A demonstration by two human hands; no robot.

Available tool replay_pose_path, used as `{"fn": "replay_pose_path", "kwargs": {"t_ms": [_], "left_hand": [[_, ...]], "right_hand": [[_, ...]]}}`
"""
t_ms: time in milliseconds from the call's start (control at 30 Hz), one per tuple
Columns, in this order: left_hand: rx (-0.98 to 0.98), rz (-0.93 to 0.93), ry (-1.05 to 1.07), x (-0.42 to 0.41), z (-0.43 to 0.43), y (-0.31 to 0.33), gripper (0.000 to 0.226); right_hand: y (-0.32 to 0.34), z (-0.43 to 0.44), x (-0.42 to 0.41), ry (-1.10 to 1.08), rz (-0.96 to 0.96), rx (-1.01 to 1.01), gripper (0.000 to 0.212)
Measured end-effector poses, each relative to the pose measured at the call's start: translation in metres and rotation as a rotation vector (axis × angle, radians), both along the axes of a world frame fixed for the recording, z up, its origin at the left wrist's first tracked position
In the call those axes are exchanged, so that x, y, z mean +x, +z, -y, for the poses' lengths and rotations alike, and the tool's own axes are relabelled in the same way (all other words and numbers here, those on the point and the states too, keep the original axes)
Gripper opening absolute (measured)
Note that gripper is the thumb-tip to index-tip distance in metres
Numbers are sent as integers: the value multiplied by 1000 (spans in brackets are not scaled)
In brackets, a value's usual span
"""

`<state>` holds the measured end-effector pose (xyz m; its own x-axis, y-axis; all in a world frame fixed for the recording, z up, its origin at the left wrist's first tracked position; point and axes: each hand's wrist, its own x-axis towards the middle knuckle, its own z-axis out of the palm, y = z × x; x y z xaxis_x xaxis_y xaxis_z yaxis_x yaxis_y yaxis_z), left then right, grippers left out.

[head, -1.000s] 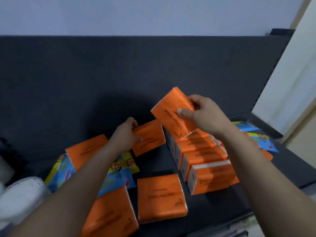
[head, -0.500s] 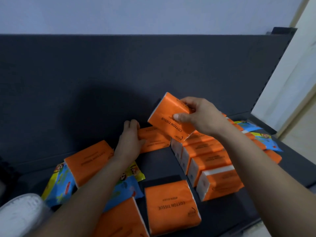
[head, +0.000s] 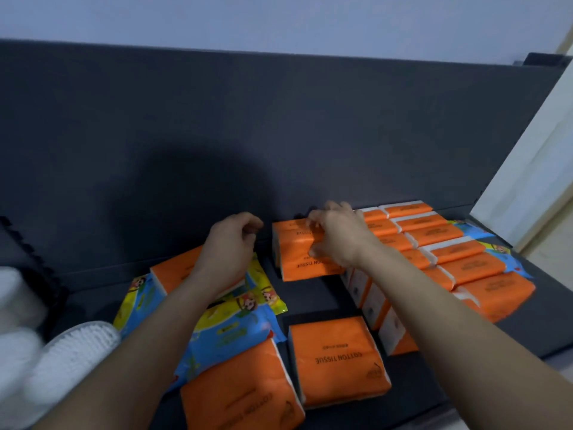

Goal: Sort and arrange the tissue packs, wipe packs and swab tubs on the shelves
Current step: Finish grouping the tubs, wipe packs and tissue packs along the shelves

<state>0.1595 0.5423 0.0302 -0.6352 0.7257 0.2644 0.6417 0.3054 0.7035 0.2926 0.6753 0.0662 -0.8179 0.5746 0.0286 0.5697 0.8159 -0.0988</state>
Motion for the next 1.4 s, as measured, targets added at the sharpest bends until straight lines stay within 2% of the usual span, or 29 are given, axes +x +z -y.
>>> {"fn": "replay_pose_path", "kwargs": {"t_ms": [167, 433, 567, 633, 733, 800, 900, 967, 1033, 1167, 1400], "left_hand": [[-34, -8, -12, 4, 22, 3, 22], [-110, -92, 112, -7, 56, 3, 19], [-255, -166, 229, -24, 73, 1, 30], [-343, -127, 253, -30, 80, 2, 41], [-511, -42, 249, -33, 85, 5, 60], [-577, 23, 223, -33, 86, 6, 67], [-568, 103, 232, -33, 89, 6, 75], [-563, 100, 264, -32, 91, 6, 81], [-559, 67, 292, -28, 92, 7, 78], [-454, 8, 307, -12, 94, 10, 66], [-243, 102, 255, 10, 106, 19, 45]], "right_hand": [[-20, 3, -11, 0, 59, 165, 50], [-35, 4, -16, -55, -5, 227, 37], [-29, 9, -8, -15, -50, 204, 40], [-22, 16, -5, 50, -110, 174, 34], [-11, 31, 1, 145, -151, 26, 20], [-6, 39, 8, 156, -46, -140, 18], [-3, 49, 18, 131, 345, -351, 43], [-4, 54, 24, 133, 555, -336, 59], [-7, 57, 28, 148, 676, -289, 67], [-11, 62, 34, 170, 756, -285, 70], [-9, 58, 46, 175, 667, -374, 68]]}}
